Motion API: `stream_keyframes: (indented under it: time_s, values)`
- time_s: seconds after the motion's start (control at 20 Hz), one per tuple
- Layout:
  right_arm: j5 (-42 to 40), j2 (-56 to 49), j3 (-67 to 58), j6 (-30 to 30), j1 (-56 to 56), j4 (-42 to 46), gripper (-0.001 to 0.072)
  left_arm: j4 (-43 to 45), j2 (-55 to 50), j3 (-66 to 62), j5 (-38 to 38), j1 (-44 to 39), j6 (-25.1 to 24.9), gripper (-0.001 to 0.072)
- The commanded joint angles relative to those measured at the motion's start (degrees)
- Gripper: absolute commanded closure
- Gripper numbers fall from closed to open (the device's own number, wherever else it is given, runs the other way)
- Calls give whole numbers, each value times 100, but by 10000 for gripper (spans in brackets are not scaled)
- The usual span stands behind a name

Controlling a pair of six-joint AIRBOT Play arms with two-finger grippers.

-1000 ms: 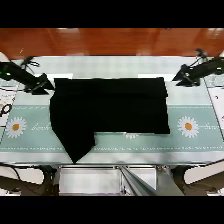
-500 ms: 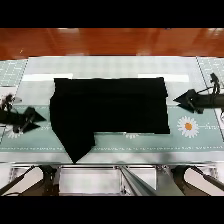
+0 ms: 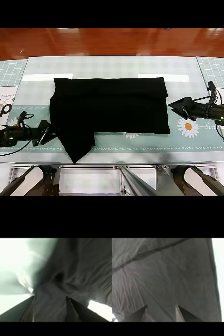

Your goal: Fold the shirts.

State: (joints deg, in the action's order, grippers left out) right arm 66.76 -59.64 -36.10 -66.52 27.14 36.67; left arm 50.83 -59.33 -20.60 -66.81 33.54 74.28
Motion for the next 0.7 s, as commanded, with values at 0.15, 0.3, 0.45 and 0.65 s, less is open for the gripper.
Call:
stream_keyframes:
  time_s: [0.15, 0.3, 0.45, 0.65]
  values:
    - [-321, 28, -11, -48, 184, -114, 301, -326, -136, 57, 535, -1139, -564, 683]
    - [28, 28, -24, -271, 1191, 586, 302, -286, -129, -254, 74, -984, -667, 687]
    - [710, 28, 367, -929, 1707, 2105, 302, -286, -107, -496, -22, -916, -656, 687]
    - [678, -55, 927, -896, 1622, 1788, 302, -286, -107, -573, -33, -916, -610, 686]
